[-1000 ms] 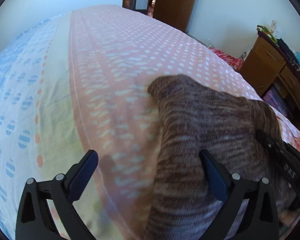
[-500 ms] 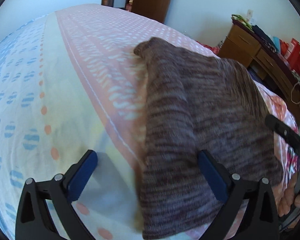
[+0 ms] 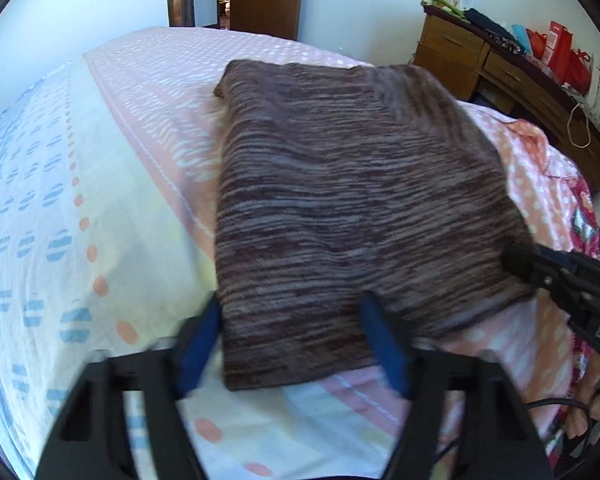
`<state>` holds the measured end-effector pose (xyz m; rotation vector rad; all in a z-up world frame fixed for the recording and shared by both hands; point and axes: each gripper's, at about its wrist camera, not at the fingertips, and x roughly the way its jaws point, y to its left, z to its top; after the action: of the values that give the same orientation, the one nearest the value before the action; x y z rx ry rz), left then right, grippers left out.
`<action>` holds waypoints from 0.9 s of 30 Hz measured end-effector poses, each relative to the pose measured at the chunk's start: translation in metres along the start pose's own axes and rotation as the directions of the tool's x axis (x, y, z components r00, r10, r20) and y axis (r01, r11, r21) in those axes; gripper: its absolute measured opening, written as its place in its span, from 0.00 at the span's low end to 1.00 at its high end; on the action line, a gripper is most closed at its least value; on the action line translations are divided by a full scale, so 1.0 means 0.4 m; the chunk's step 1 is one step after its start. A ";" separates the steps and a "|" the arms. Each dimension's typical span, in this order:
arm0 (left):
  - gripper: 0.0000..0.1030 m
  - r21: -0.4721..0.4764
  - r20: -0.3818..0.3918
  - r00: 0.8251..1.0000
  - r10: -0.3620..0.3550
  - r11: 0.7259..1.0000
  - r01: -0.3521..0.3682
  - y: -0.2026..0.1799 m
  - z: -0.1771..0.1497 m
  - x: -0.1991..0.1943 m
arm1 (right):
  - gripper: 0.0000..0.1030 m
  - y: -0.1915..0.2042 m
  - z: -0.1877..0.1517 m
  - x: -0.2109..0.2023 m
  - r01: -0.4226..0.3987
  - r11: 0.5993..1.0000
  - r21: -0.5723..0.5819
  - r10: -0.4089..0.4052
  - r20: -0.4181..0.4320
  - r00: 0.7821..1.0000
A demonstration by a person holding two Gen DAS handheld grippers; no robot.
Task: Fold small clothes
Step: 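Lower the folded sweater onto the pink sheet and open both grippers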
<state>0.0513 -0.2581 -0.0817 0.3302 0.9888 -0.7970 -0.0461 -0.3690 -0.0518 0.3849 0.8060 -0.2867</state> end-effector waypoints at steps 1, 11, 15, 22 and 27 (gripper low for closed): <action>0.47 0.001 0.004 1.000 0.007 1.000 -0.007 -0.007 -0.002 -0.006 | 0.11 0.001 -0.003 -0.002 -0.003 1.000 0.003 0.003 0.000 1.000; 0.31 -0.066 -0.006 1.000 -0.031 0.997 0.030 -0.005 -0.040 -0.044 | 0.09 -0.027 -0.025 -0.026 0.014 0.999 0.029 -0.013 -0.023 1.000; 0.41 -0.067 -0.014 1.000 0.003 0.998 -0.004 -0.009 -0.045 -0.030 | 0.10 -0.011 -0.034 -0.022 0.049 0.999 0.005 -0.049 -0.001 0.999; 0.79 0.003 0.042 0.992 0.121 0.993 -0.121 -0.028 -0.061 -0.081 | 0.12 0.014 -0.038 -0.103 0.114 0.993 -0.014 -0.112 0.091 0.989; 1.00 0.033 0.063 0.980 0.188 0.981 -0.190 -0.030 -0.071 -0.105 | 0.12 0.054 -0.045 -0.180 0.164 0.984 -0.062 -0.152 0.172 0.973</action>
<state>0.0124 -0.2309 -0.0600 0.4256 0.8729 -0.6497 -0.0966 -0.3345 -0.0047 0.2217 0.6815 -0.4301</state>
